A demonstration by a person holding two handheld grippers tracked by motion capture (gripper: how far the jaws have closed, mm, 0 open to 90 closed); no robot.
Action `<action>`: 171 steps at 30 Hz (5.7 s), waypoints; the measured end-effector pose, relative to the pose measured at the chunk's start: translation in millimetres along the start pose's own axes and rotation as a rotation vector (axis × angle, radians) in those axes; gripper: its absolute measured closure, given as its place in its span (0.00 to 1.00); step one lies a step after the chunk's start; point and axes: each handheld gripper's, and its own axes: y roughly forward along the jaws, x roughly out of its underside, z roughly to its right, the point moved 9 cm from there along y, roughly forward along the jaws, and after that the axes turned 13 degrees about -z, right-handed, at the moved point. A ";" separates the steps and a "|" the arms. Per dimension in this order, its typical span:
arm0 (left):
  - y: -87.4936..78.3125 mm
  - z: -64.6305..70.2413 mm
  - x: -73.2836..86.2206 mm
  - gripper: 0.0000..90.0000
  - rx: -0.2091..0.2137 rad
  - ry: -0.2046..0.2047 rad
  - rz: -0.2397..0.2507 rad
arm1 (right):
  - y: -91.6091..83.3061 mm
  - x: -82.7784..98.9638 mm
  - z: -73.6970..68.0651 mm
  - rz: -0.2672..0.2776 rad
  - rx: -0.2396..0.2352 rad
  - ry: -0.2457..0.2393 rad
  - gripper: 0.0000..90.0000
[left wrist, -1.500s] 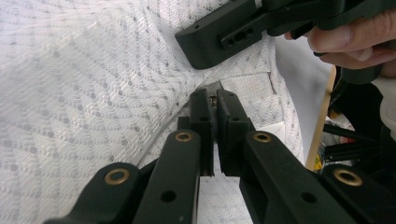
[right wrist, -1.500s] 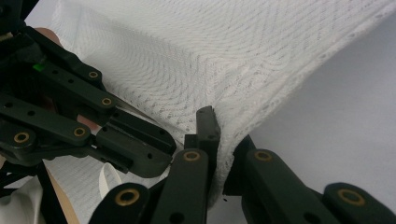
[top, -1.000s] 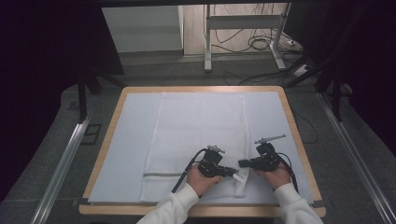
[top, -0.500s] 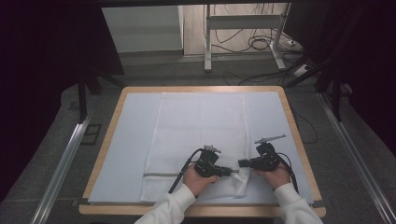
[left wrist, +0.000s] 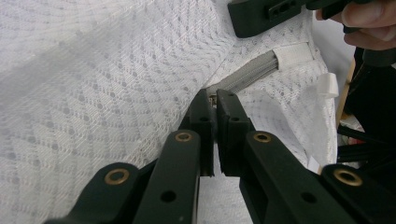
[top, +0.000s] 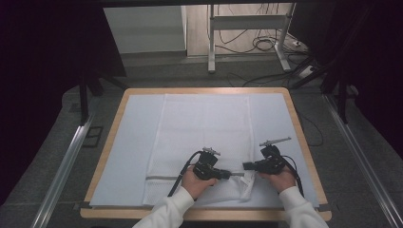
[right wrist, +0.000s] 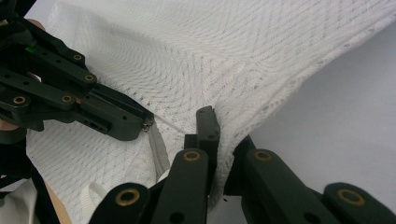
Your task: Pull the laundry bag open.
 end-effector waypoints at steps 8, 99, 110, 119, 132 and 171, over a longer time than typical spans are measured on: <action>-1.4 -1.9 1.4 0.97 -0.002 -0.006 -0.001 | -0.3 0.0 -0.3 0.001 0.001 -0.008 0.98; -45.9 -44.5 40.4 0.97 -0.049 -0.071 0.028 | 0.3 1.3 2.8 -0.003 0.021 -0.017 0.98; -52.2 -49.3 44.6 0.97 -0.052 -0.083 0.040 | -1.5 1.1 3.6 0.005 0.019 -0.013 0.98; -57.0 -50.8 48.6 0.97 -0.053 -0.091 0.047 | -1.4 1.4 3.8 0.004 0.017 -0.011 0.98; -69.4 -63.7 61.2 0.97 -0.100 -0.106 0.047 | -5.0 4.7 11.8 0.008 0.045 0.004 0.98; -100.6 -90.3 89.6 0.97 -0.116 -0.187 0.085 | -5.4 4.5 10.0 0.014 0.034 0.001 0.98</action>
